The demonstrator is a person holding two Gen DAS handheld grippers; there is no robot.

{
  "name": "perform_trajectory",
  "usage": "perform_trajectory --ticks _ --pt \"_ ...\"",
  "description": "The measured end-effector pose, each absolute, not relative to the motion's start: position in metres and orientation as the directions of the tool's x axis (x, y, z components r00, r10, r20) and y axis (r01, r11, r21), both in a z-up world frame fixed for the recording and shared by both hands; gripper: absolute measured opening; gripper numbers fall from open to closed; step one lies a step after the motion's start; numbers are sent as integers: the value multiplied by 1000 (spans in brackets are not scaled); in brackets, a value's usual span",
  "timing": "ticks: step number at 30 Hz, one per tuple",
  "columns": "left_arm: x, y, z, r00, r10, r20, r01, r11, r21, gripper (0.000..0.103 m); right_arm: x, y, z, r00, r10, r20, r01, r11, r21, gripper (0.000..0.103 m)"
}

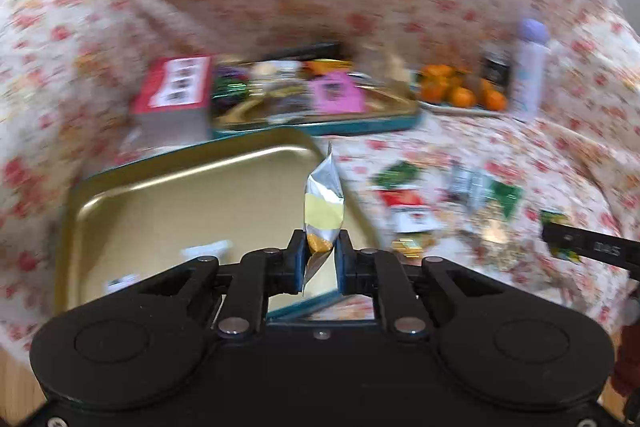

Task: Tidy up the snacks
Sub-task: 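Grasp the silver-wrapped candy with the left tool and lift it toward the tray, then drop the silver candy into the tray with the left tool while the right tool carries the garlic packet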

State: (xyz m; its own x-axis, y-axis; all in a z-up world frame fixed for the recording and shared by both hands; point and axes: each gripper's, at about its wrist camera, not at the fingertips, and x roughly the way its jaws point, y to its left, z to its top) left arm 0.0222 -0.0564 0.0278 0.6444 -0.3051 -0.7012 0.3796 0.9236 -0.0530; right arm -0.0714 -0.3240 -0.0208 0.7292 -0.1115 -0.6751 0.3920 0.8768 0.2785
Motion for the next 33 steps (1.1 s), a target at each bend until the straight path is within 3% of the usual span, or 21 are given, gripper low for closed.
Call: perform_trajectory --ticks 10,23,33 --pt "40 25 22 691 -184 -699 190 979 -70 20 -40 -253 2 753 12 -657 232 931 283 36" --pt "56 59 4 617 -259 -743 145 966 -215 20 11 -164 13 744 129 -655 66 962 264 36" --pt "61 56 -2 568 -261 -781 140 965 -220 20 52 -125 -5 708 114 -698 59 974 218 36"
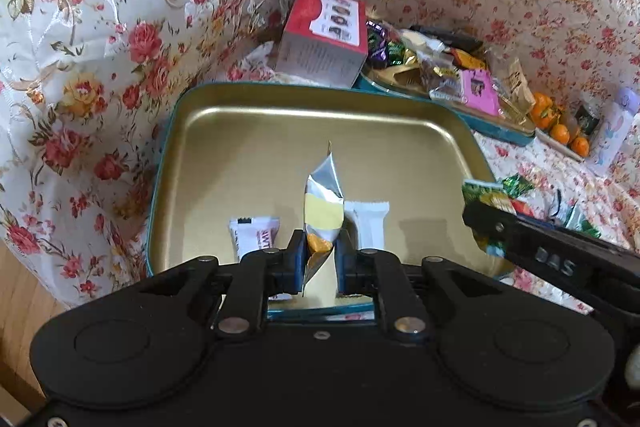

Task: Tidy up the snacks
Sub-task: 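Drop the silver candy into the tray with the left tool while the right tool carries the garlic packet, then lower the garlic packet into the tray and open the right tool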

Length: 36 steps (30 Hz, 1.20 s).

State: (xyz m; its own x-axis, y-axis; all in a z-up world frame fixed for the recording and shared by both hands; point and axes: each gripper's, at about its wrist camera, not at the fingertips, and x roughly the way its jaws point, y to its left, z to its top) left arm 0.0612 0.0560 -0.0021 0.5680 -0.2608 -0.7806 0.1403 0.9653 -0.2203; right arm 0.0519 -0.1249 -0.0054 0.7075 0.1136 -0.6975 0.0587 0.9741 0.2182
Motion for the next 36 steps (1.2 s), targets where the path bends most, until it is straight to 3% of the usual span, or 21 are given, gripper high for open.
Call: perform_trajectory --ticks 19,36 --pt "60 47 -2 549 -89 -831 97 994 -43 28 67 -110 -27 655 33 -755 51 995 88 36" --pt "61 48 -2 503 -101 -858 101 993 -57 29 66 -109 -27 639 32 -768 47 996 81 36"
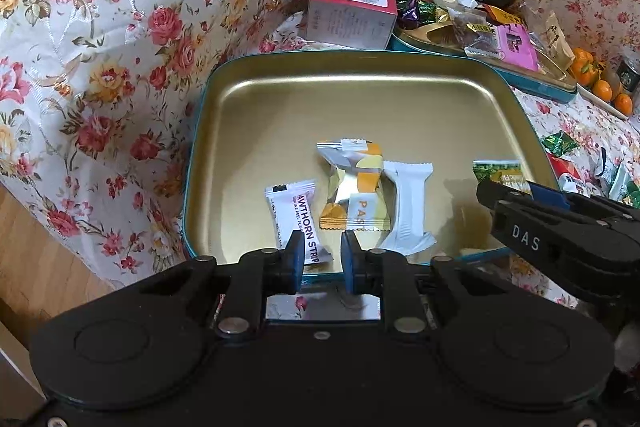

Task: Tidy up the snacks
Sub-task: 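Lower the garlic packet into the tray and open the right tool, then withdraw both tools from the tray toward the loose snacks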

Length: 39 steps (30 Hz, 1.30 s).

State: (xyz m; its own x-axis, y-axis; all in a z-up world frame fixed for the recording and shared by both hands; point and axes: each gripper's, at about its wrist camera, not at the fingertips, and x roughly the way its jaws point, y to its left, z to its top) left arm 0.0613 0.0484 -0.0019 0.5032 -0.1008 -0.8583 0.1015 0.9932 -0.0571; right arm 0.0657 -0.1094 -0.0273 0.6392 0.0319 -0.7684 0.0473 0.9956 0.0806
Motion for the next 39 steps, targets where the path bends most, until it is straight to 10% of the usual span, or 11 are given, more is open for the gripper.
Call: perform_trajectory --ticks 39 --pt "15 -17 6 547 -146 -824 280 960 15 29 -19 -182 1 688 -69 -722 170 983 67 36"
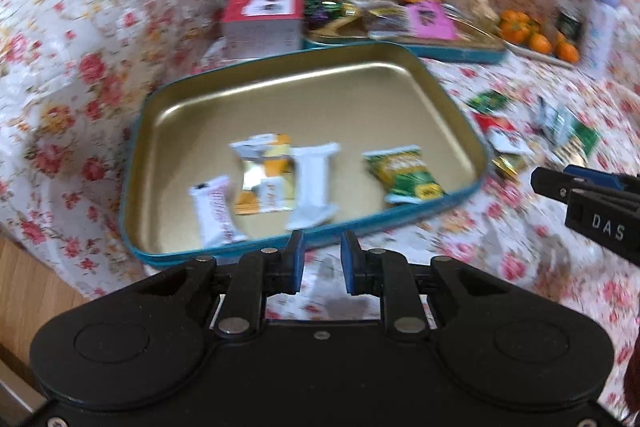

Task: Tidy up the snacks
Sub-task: 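Withdraw both tools from the tray toward the loose snacks, then grasp the brown heart-print packet with the right tool while the left tool approaches the red-and-white packet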

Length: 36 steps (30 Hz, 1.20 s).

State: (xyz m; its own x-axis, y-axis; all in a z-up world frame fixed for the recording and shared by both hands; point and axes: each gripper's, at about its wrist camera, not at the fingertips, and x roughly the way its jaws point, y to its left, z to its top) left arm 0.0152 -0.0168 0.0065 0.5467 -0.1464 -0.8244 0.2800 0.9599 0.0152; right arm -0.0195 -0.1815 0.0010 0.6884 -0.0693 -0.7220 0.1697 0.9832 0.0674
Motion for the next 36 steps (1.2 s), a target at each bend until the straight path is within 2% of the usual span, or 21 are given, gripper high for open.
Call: perform_trajectory --ticks 13,29,36 --pt "-31 -76 -11 546 -256 -798 473 880 40 29 -75 -256 -30 624 -167 -764 339 938 72 36" --pt "-21 -145 -12 572 -296 -765 467 884 7 29 -83 -295 -29 654 -161 -739 384 913 140 36" --pt "-15 -161 -25 564 -283 -776 452 892 3 29 -80 -303 -27 681 -133 -721 371 910 183 37"
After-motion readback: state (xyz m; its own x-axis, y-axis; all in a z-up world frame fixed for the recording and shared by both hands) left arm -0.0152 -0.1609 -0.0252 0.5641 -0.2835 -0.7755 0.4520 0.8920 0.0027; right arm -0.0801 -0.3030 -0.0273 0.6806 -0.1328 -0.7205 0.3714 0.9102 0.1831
